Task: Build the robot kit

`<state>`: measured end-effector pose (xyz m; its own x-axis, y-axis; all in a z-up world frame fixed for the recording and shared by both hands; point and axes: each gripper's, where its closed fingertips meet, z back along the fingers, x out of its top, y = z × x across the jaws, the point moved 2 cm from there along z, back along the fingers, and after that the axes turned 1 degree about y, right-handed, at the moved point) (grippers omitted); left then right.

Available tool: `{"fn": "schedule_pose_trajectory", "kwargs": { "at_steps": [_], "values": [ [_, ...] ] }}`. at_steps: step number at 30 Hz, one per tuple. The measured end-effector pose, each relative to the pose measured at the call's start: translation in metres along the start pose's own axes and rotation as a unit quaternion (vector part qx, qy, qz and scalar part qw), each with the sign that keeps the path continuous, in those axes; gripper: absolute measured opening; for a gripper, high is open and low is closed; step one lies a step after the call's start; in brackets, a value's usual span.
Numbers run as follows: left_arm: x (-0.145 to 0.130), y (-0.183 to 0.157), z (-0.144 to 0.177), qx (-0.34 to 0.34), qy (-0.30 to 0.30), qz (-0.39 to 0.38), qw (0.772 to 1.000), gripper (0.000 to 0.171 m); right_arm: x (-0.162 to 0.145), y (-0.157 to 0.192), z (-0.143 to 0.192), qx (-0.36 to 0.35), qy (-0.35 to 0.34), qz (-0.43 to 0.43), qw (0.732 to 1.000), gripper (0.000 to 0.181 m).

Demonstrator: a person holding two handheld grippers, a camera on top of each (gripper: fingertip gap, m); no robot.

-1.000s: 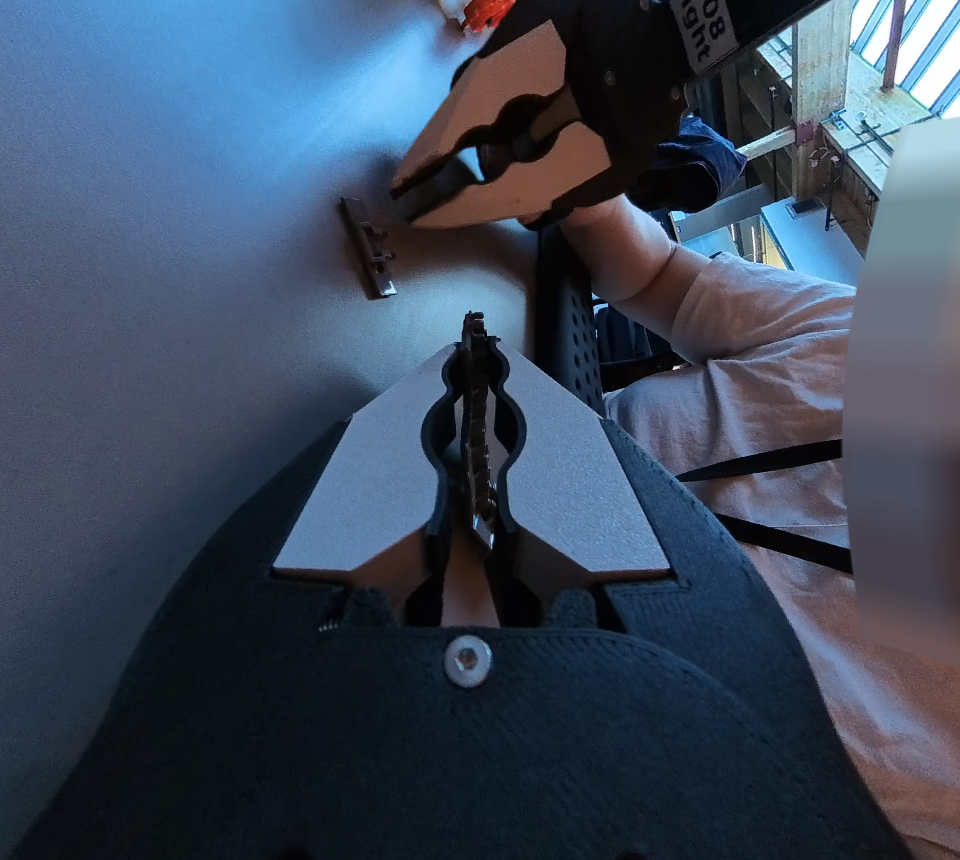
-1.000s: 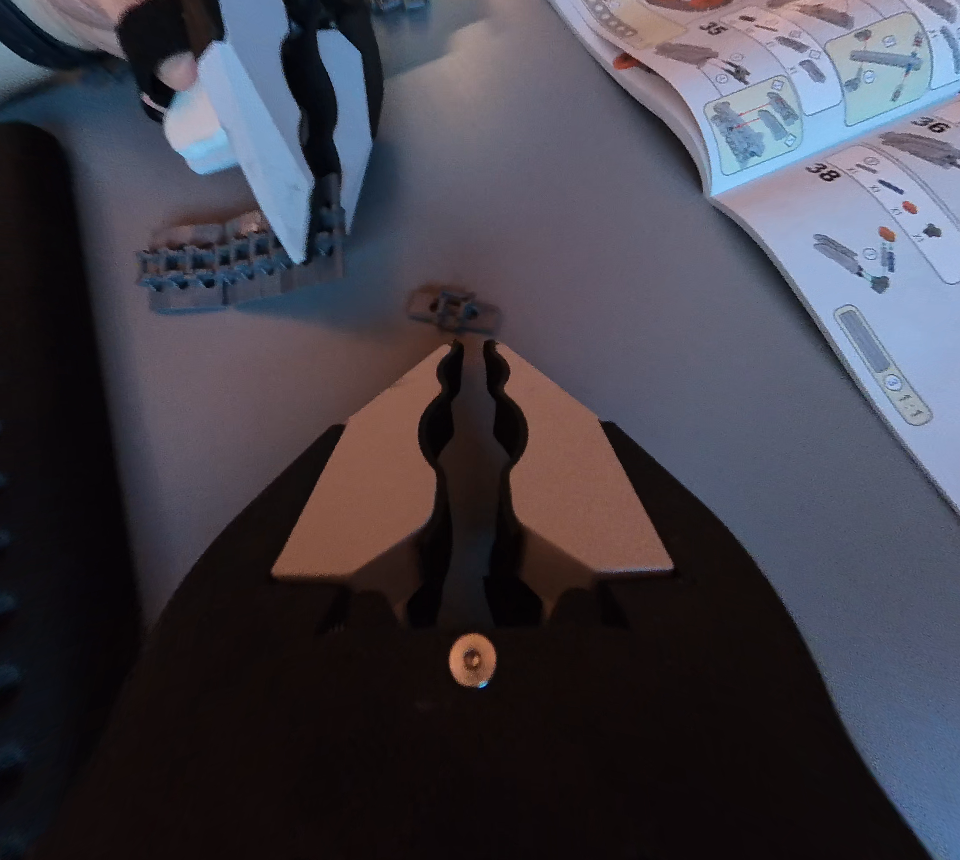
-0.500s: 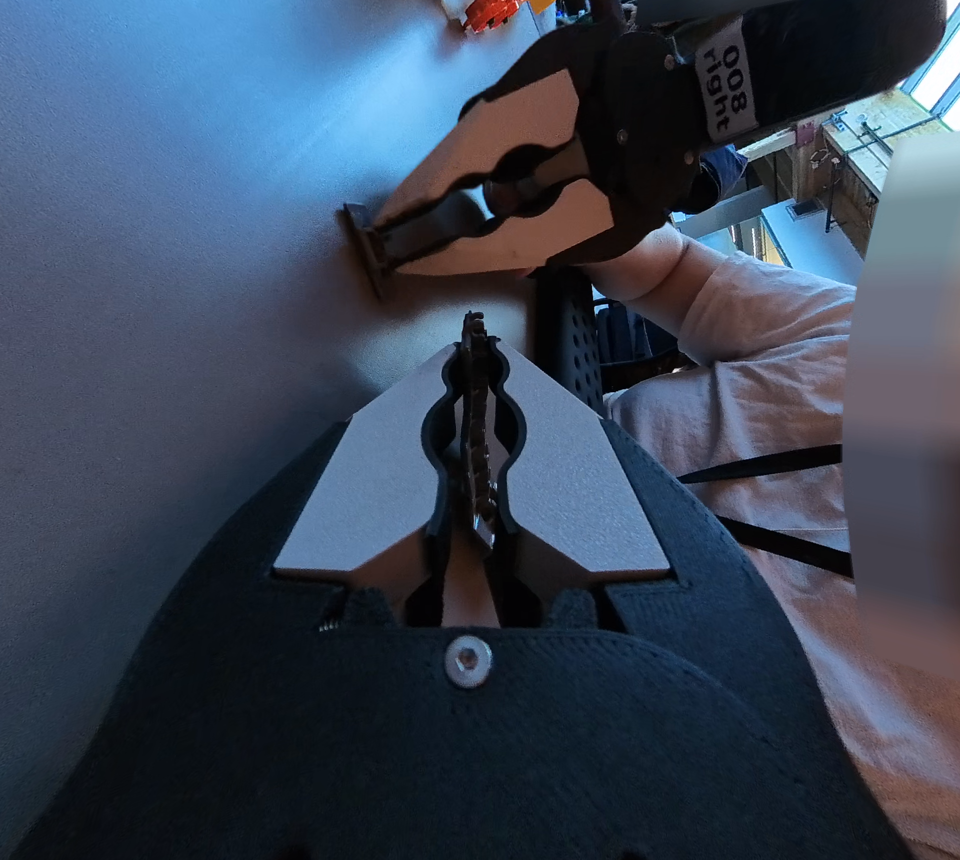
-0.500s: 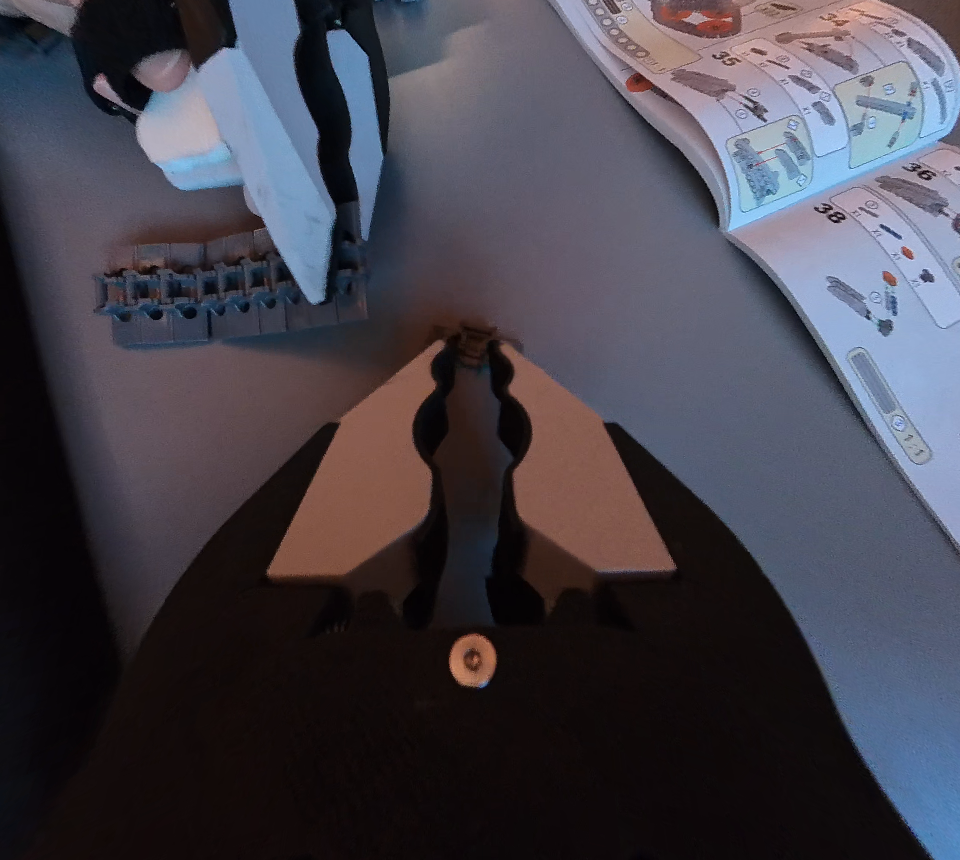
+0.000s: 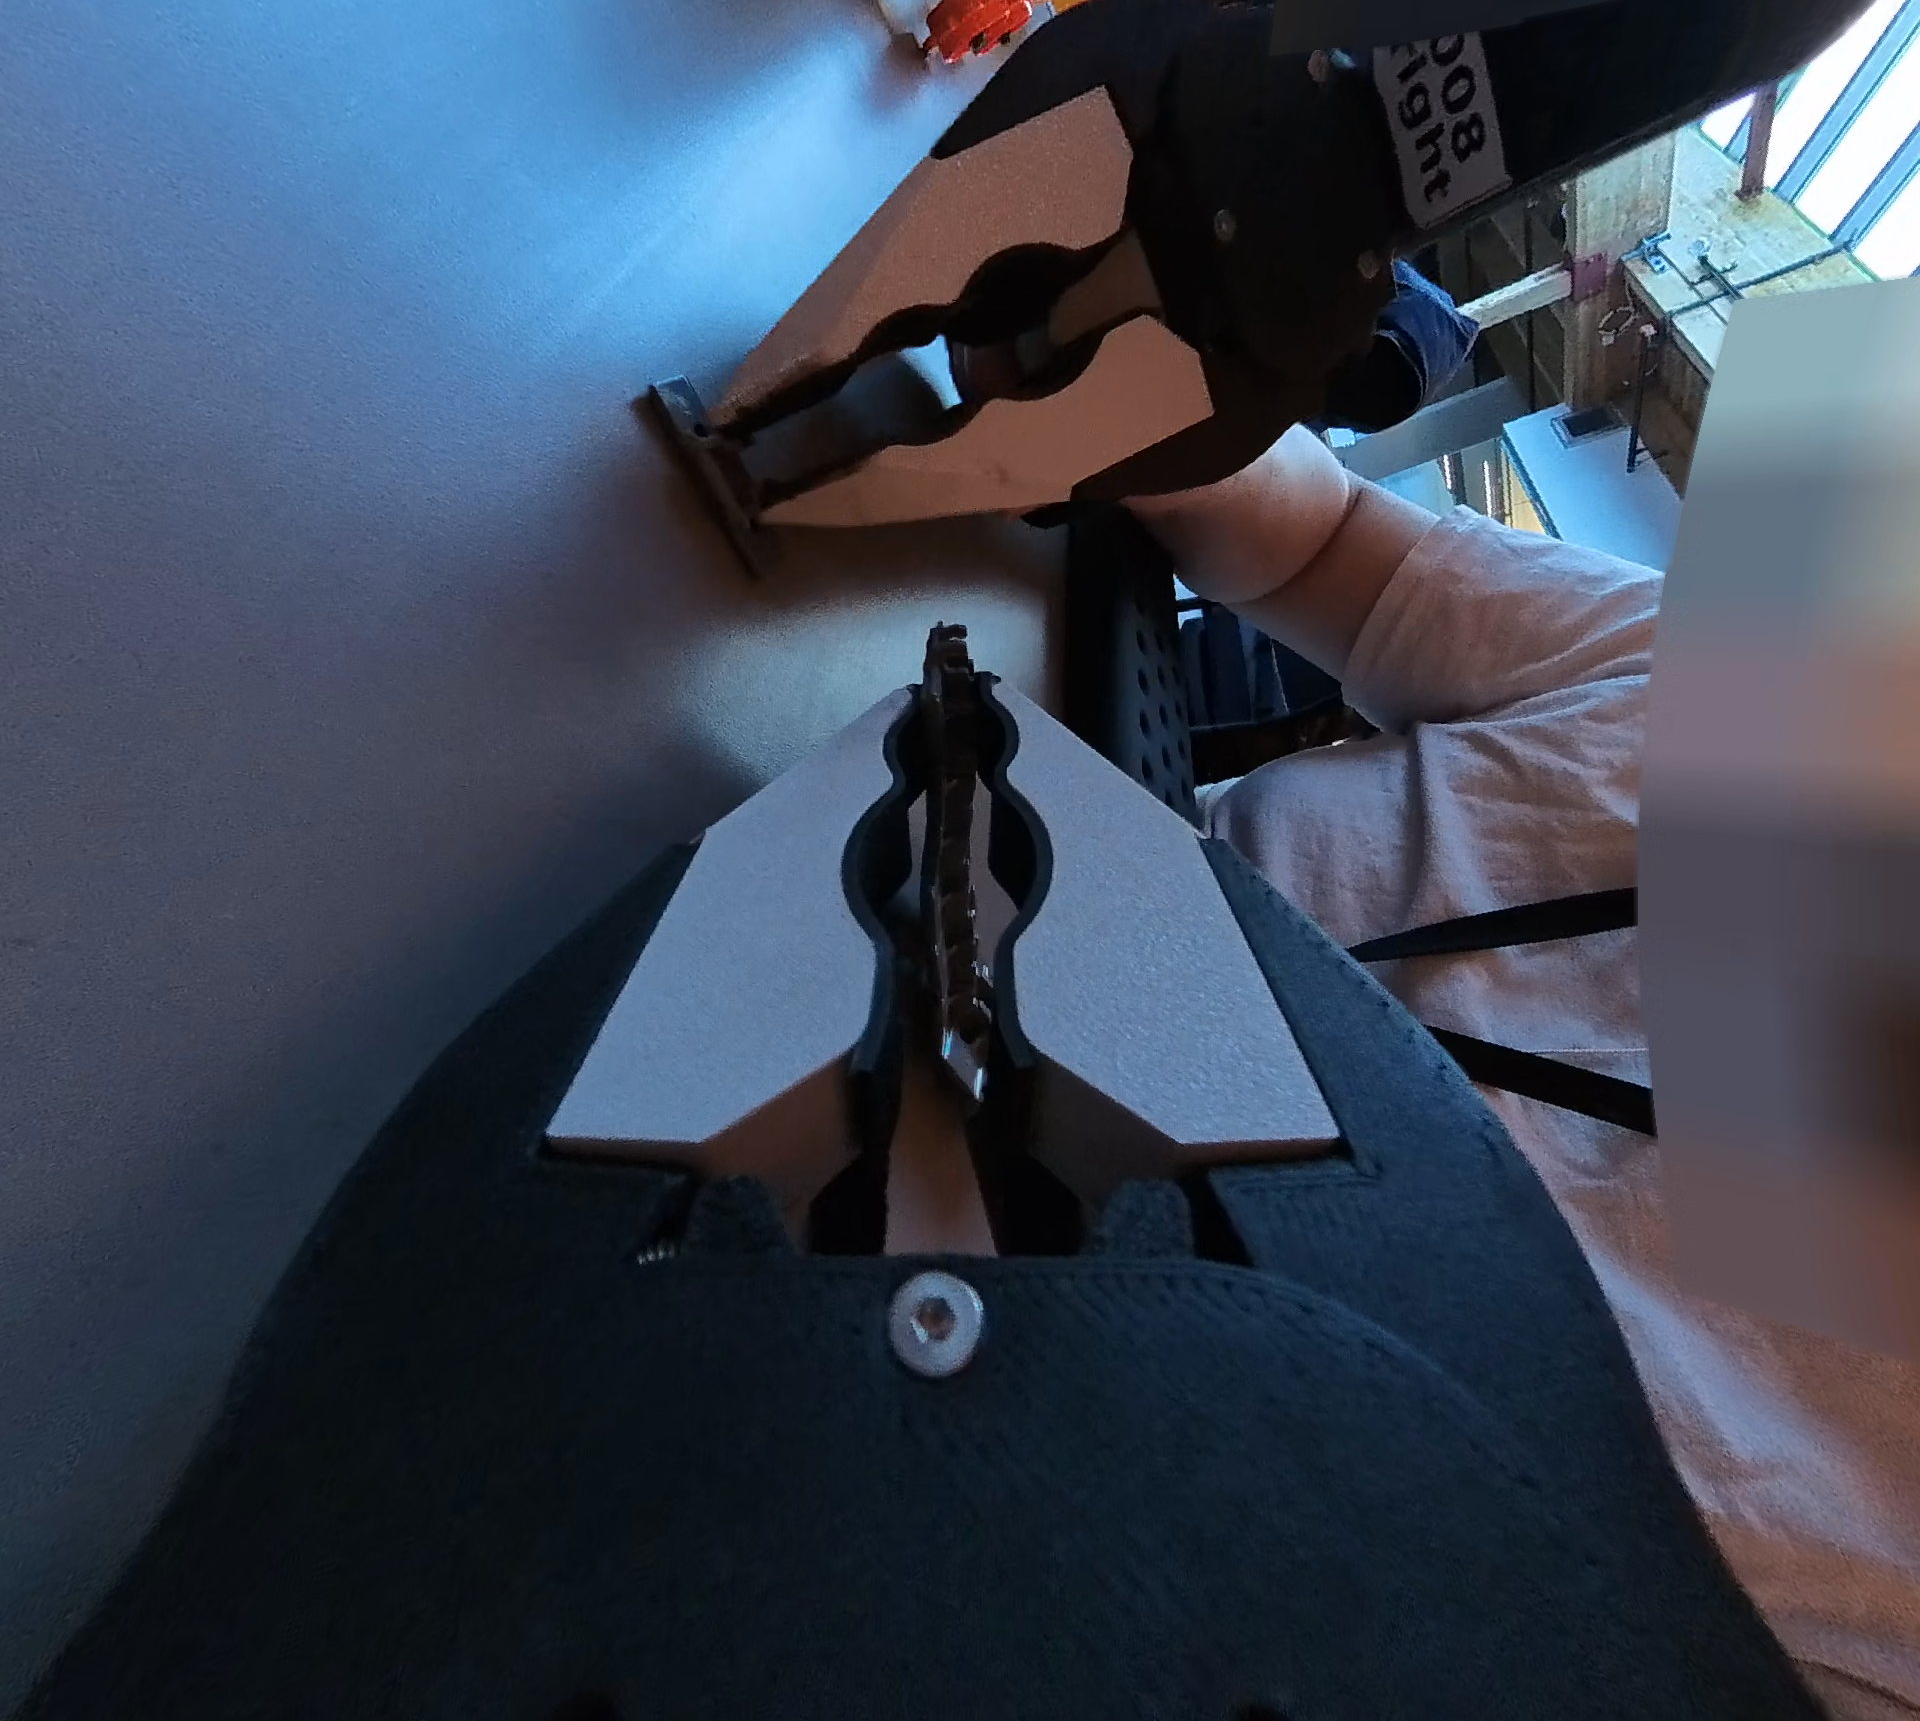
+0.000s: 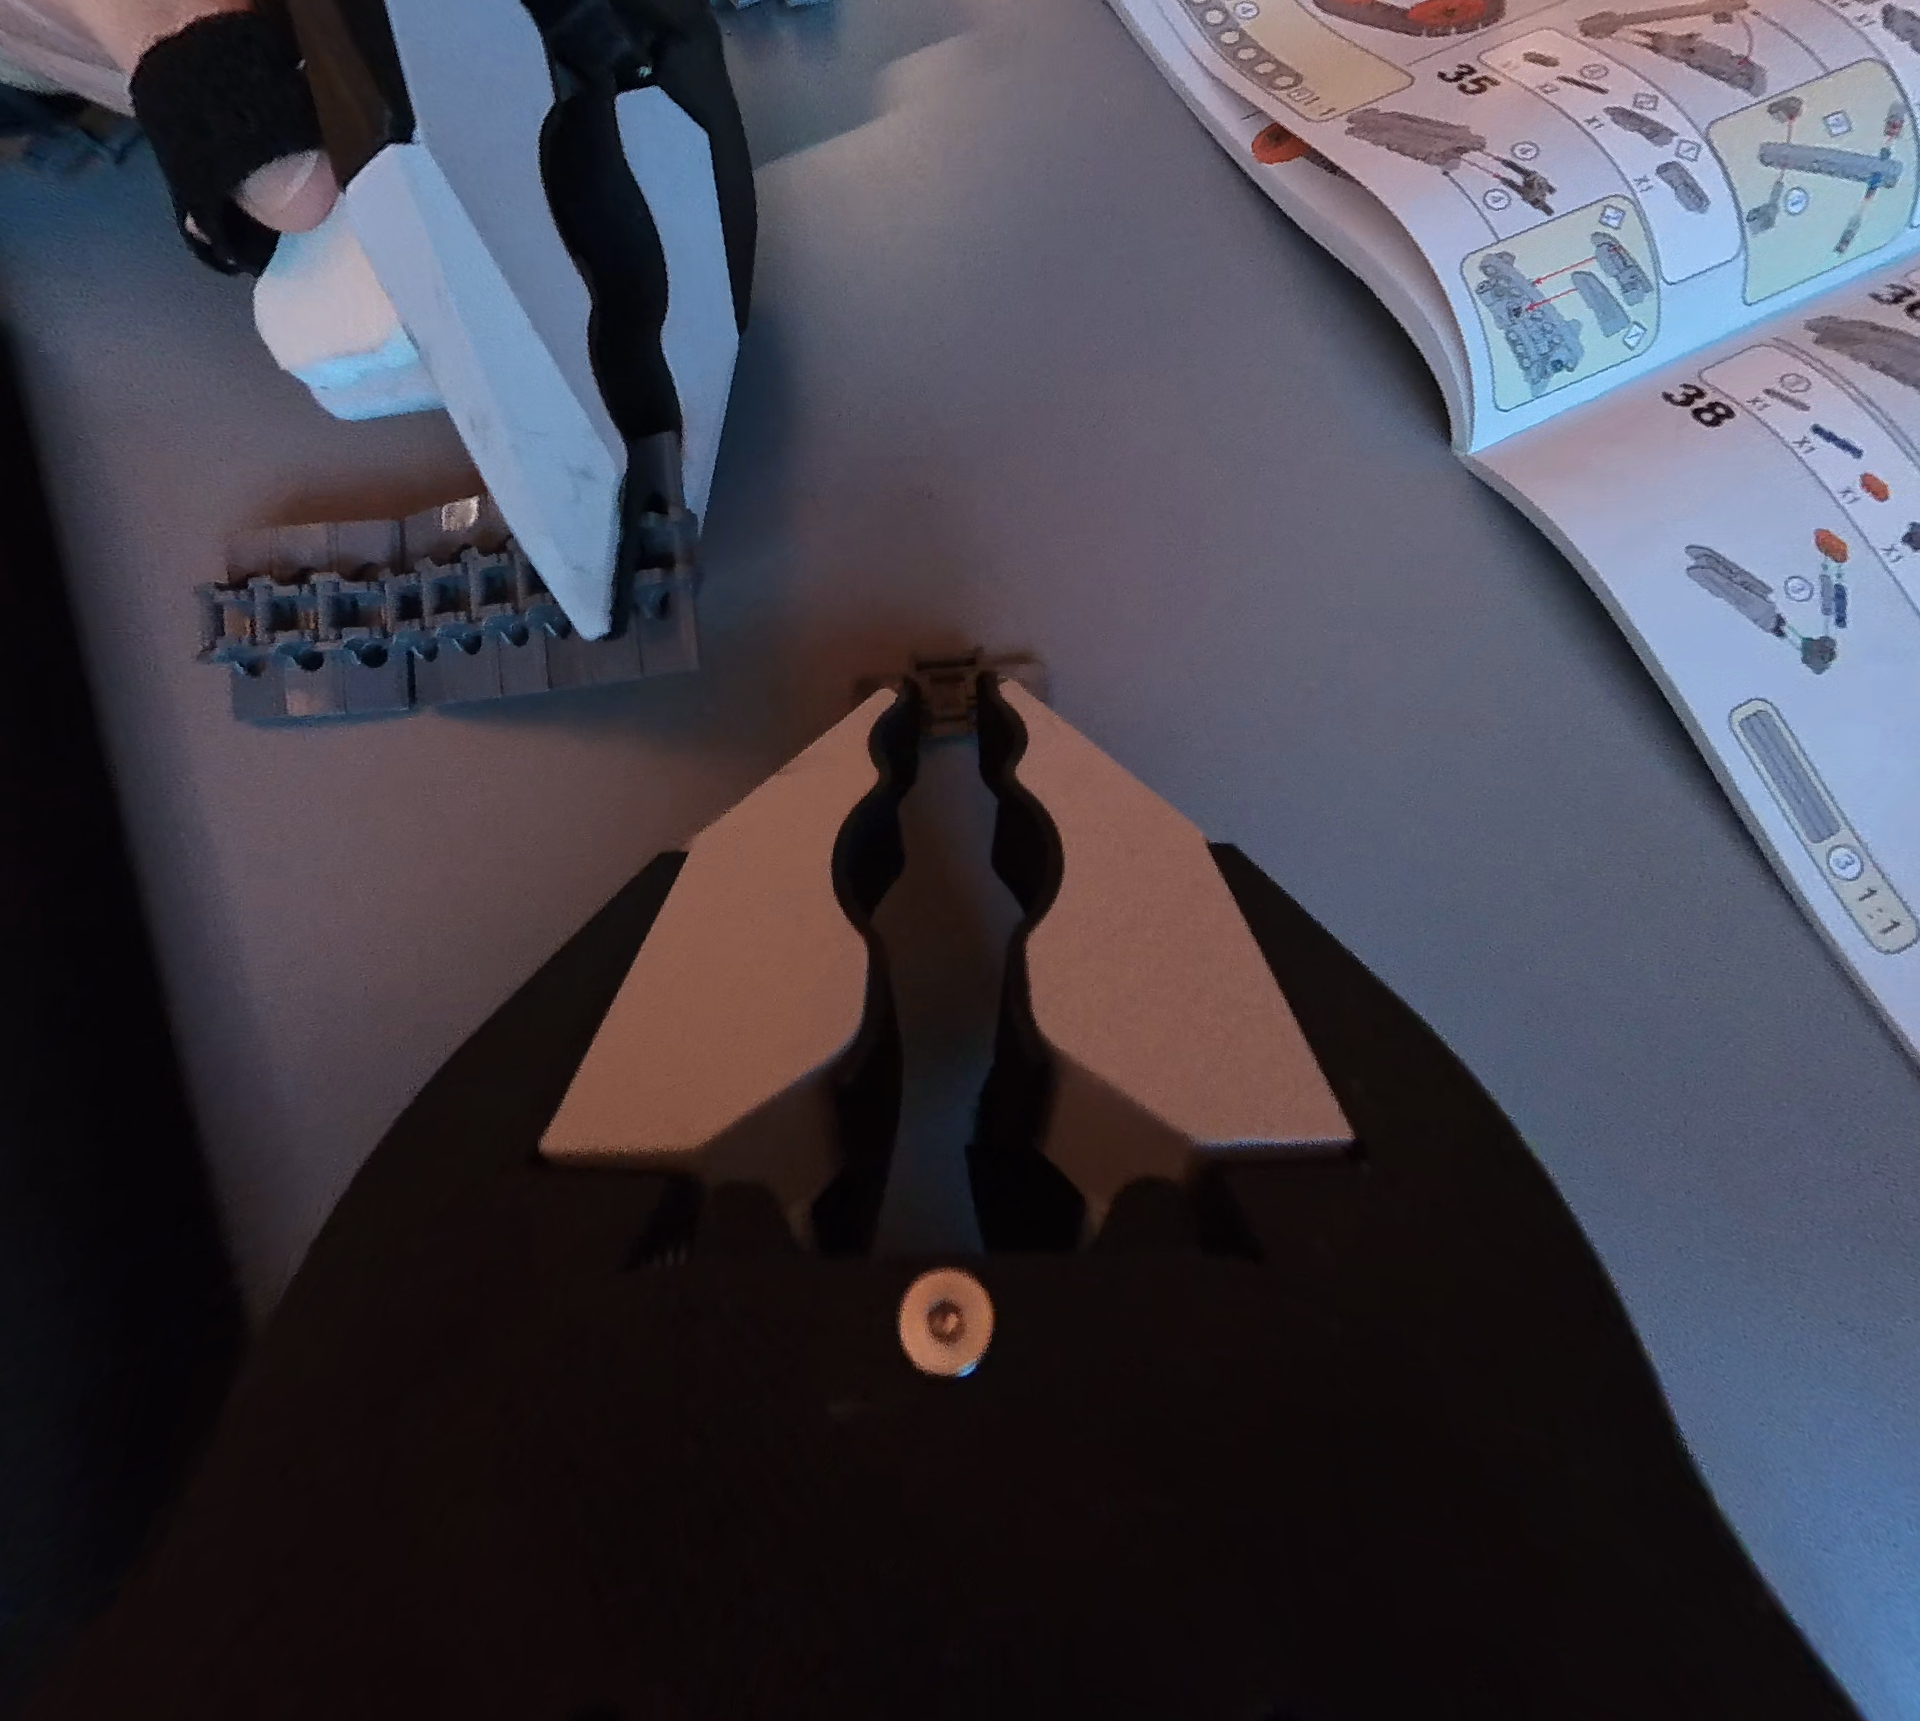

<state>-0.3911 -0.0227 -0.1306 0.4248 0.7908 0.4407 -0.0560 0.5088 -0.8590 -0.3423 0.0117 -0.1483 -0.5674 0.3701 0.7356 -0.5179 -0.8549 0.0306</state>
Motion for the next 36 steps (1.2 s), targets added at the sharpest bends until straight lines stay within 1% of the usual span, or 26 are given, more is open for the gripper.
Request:
{"fn": "schedule_pose_trajectory", "kwargs": {
  "at_steps": [1, 2, 4, 5, 6, 7, 9, 10, 11, 13, 14, 17, 19, 22, 28, 32, 36],
  "values": [
    [0.000, 0.000, 0.000, -0.002, 0.000, 0.002, 1.000, 0.006, 0.000, 0.002, 0.001, 0.005, -0.001, 0.017, 1.000, 0.009],
    [0.000, -0.001, 0.000, -0.006, 0.000, 0.004, 1.000, 0.006, 0.001, 0.009, 0.003, 0.027, -0.007, 0.048, 0.998, 0.009],
    [-0.003, -0.003, 0.000, -0.022, 0.009, 0.009, 1.000, 0.006, 0.009, 0.014, 0.013, 0.035, -0.026, 0.118, 0.992, 0.009],
    [-0.005, -0.005, -0.001, -0.033, 0.017, 0.010, 0.999, 0.006, 0.017, 0.027, 0.022, 0.071, -0.056, 0.174, 0.981, 0.009],
    [-0.006, -0.010, -0.002, -0.052, 0.022, 0.010, 0.998, 0.007, 0.024, 0.036, 0.031, 0.091, -0.079, 0.233, 0.965, 0.009],
    [-0.008, -0.009, -0.004, -0.054, 0.028, 0.017, 0.998, 0.006, 0.026, 0.033, 0.035, 0.073, -0.072, 0.281, 0.954, 0.009],
    [-0.010, -0.012, -0.006, -0.061, 0.038, 0.012, 0.997, 0.006, 0.023, 0.048, 0.042, 0.112, -0.045, 0.381, 0.917, 0.009],
    [-0.012, -0.013, -0.007, -0.063, 0.045, 0.004, 0.997, 0.006, 0.027, 0.046, 0.042, 0.092, -0.030, 0.417, 0.904, 0.009],
    [-0.014, -0.014, -0.008, -0.063, 0.052, 0.000, 0.997, 0.006, 0.027, 0.045, 0.042, 0.085, -0.001, 0.449, 0.889, 0.009],
    [-0.014, -0.015, -0.009, -0.067, 0.053, 0.005, 0.996, 0.006, 0.029, 0.050, 0.044, 0.089, 0.037, 0.508, 0.856, 0.009],
    [-0.013, -0.015, -0.009, -0.070, 0.051, 0.009, 0.996, 0.006, 0.030, 0.055, 0.045, 0.099, 0.046, 0.534, 0.838, 0.009],
    [-0.012, -0.014, -0.009, -0.070, 0.047, 0.013, 0.996, 0.006, 0.032, 0.055, 0.042, 0.066, 0.110, 0.594, 0.794, 0.009],
    [-0.013, -0.014, -0.010, -0.066, 0.047, 0.011, 0.997, 0.006, 0.031, 0.056, 0.040, 0.049, 0.148, 0.622, 0.768, 0.009],
    [-0.013, -0.014, -0.011, -0.063, 0.048, 0.007, 0.997, 0.006, 0.028, 0.061, 0.035, 0.042, 0.188, 0.638, 0.745, 0.009],
    [-0.014, -0.011, -0.013, -0.042, 0.050, -0.008, 0.998, 0.006, 0.026, 0.062, 0.030, 0.024, 0.243, 0.628, 0.739, 0.009],
    [-0.015, -0.011, -0.014, -0.036, 0.056, -0.015, 0.998, 0.006, 0.024, 0.064, 0.028, -0.011, 0.273, 0.637, 0.720, 0.009],
    [-0.018, -0.009, -0.017, -0.013, 0.068, -0.040, 0.997, 0.007, 0.019, 0.067, 0.027, -0.034, 0.299, 0.641, 0.706, 0.009]
  ]
}}
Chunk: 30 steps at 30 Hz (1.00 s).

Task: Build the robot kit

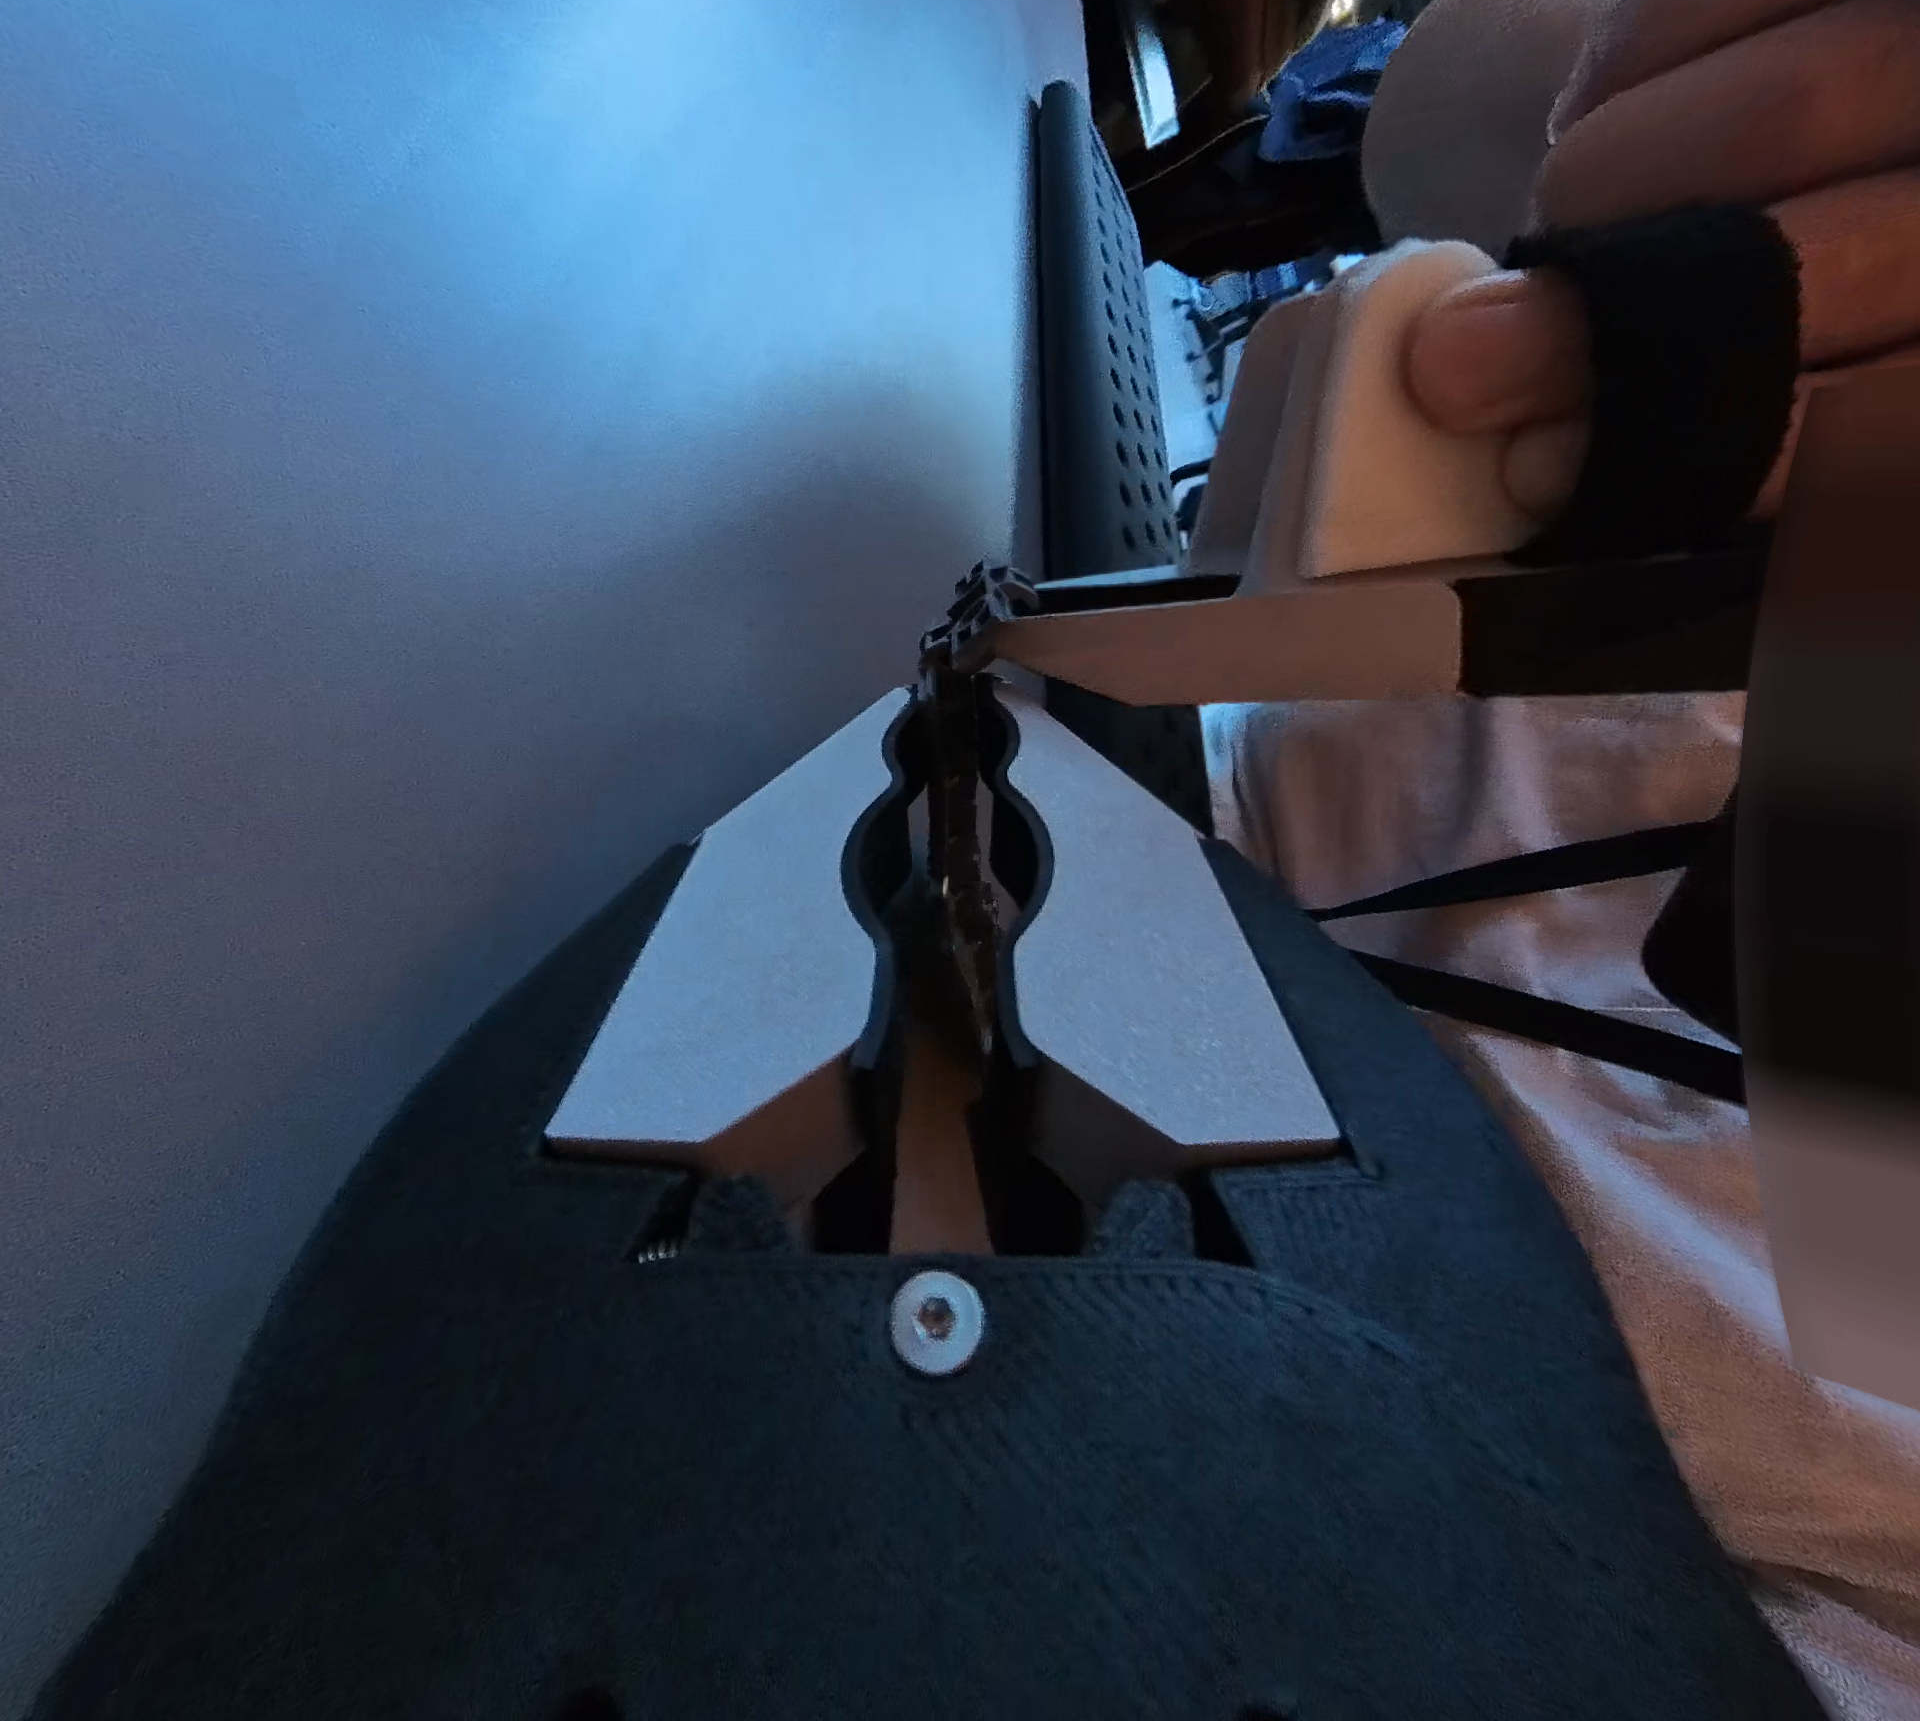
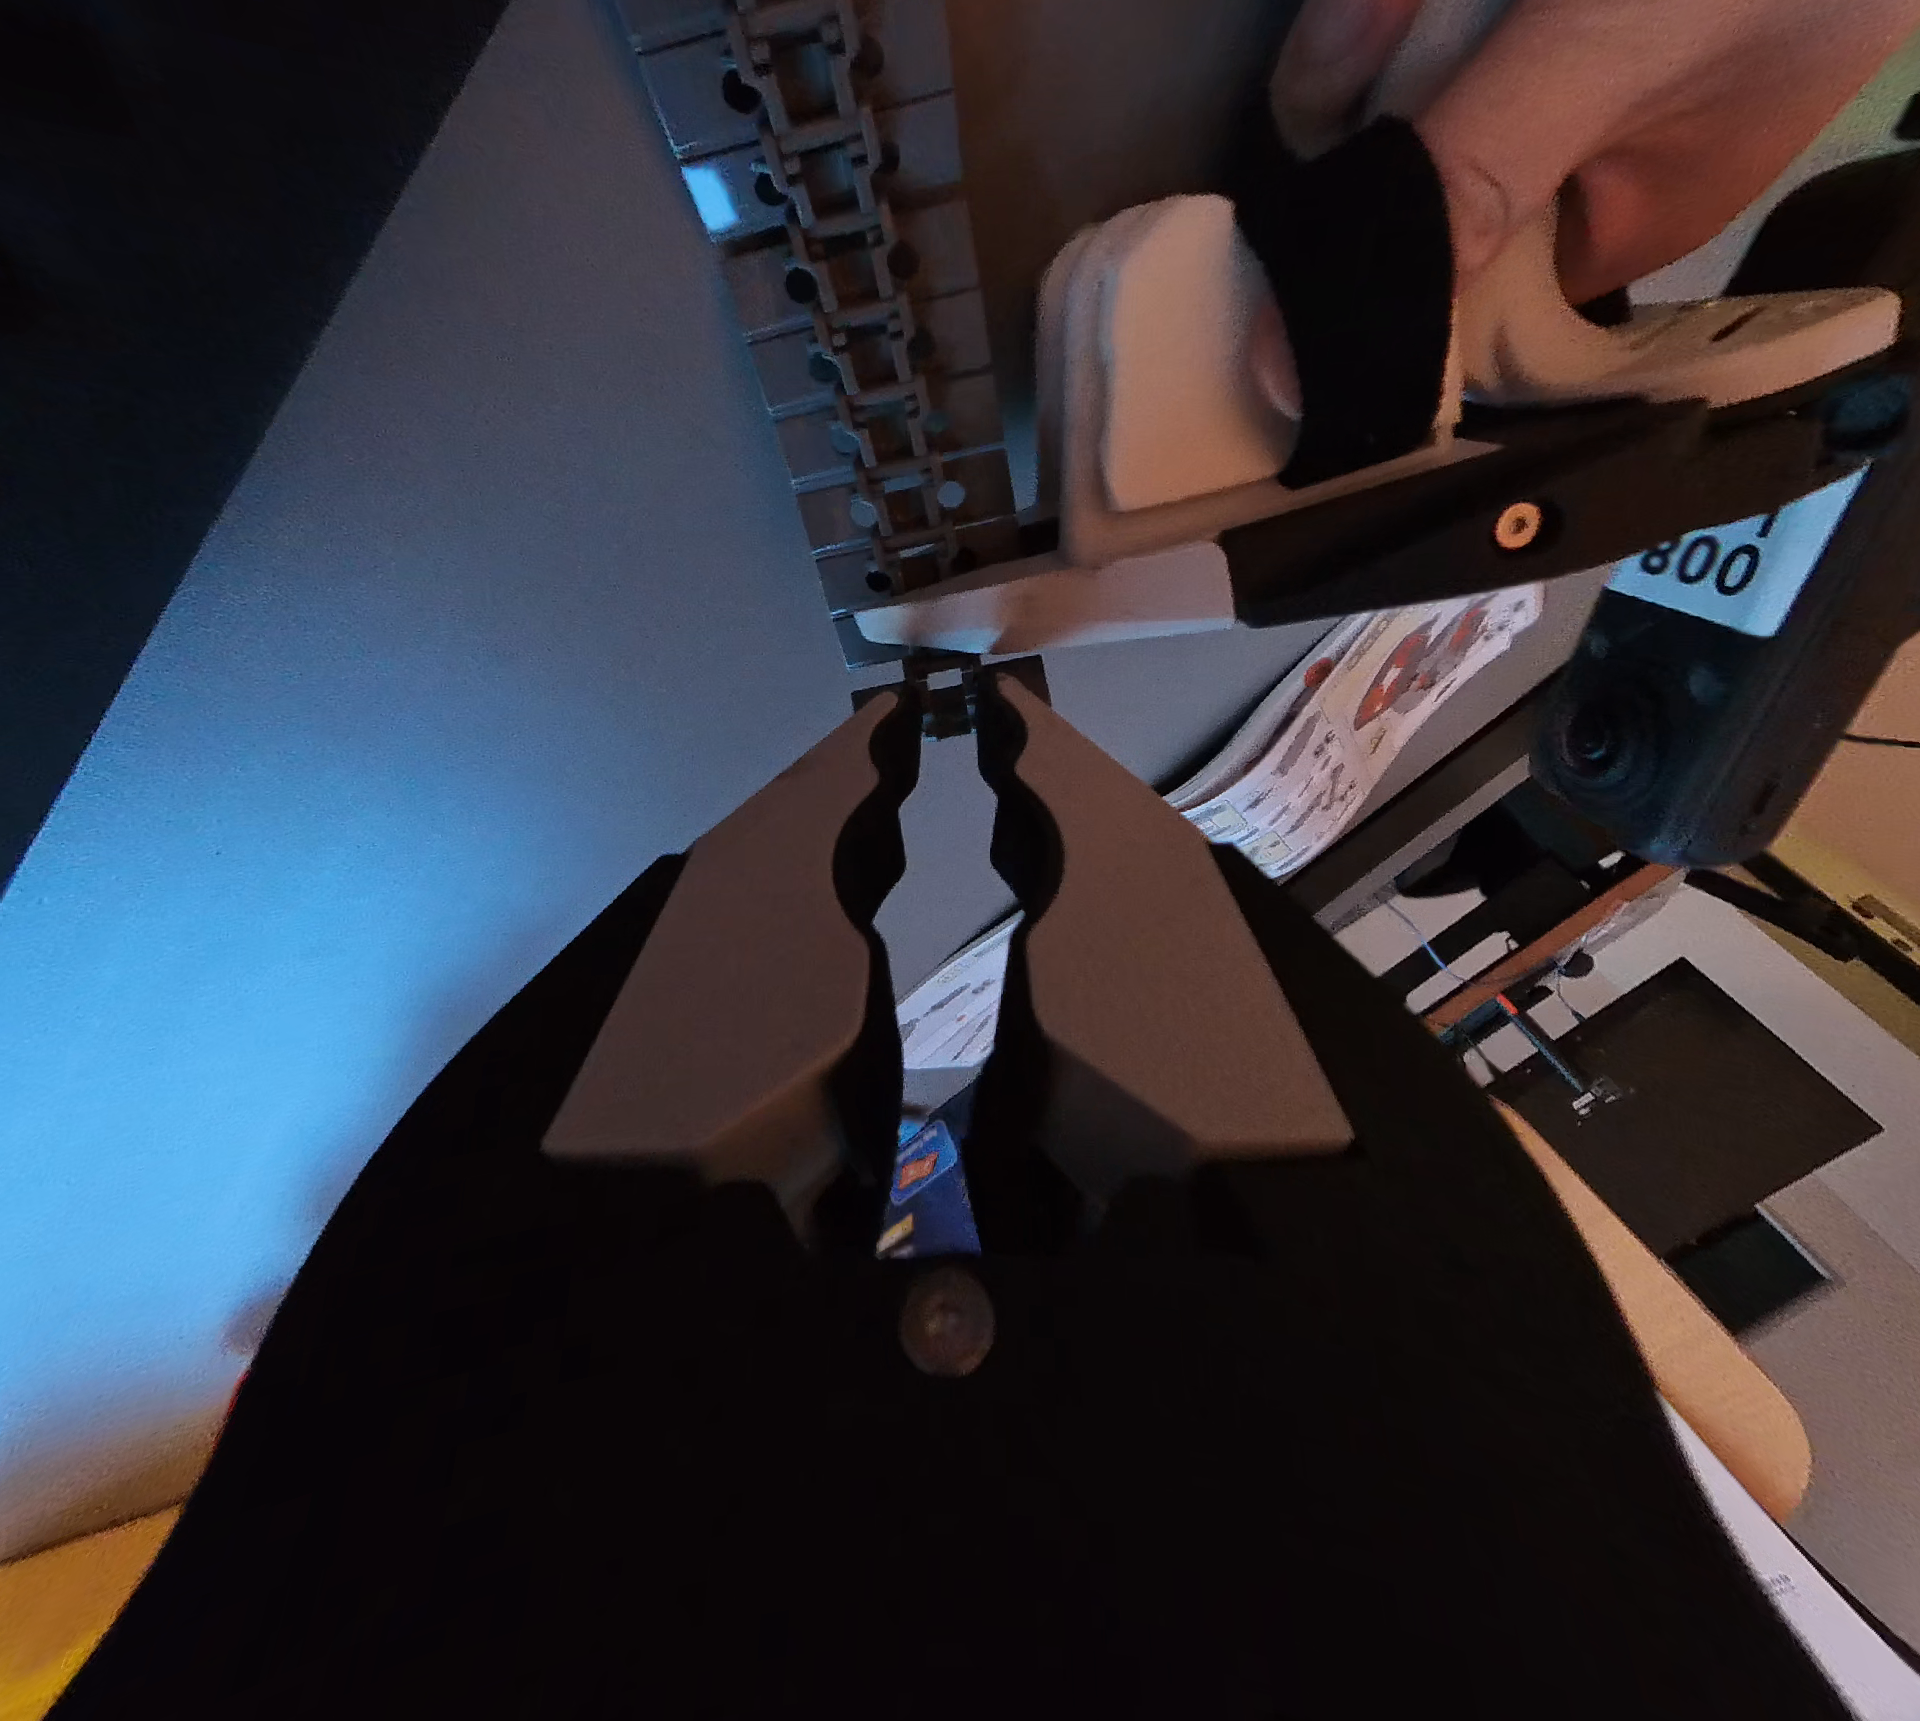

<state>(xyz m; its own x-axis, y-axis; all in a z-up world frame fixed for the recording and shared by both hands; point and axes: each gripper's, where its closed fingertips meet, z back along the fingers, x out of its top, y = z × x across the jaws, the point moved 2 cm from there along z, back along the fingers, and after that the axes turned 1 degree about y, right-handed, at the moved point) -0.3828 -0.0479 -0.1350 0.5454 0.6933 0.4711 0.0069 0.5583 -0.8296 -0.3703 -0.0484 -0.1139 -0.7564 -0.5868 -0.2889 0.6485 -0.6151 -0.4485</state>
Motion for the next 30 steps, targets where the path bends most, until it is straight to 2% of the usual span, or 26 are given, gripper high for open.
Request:
{"fn": "schedule_pose_trajectory", "kwargs": {
  "at_steps": [4, 13, 23, 30],
  "values": [
    [0.000, 0.000, 0.000, 0.002, 0.003, -0.008, 1.000, 0.006, 0.001, 0.001, 0.000, 0.006, 0.013, -0.003, 1.000, 0.009],
    [-0.004, 0.002, -0.001, 0.025, 0.015, -0.024, 0.999, 0.006, 0.003, 0.002, -0.004, 0.011, -0.007, -0.040, 0.999, 0.008],
    [-0.005, 0.003, -0.003, 0.041, 0.021, -0.041, 0.998, 0.007, 0.002, 0.005, -0.012, -0.009, -0.005, -0.084, 0.996, 0.007],
    [-0.005, 0.004, -0.003, 0.037, 0.023, -0.026, 0.999, 0.006, 0.001, 0.005, -0.009, -0.036, -0.046, -0.132, 0.990, 0.008]
  ]
}}
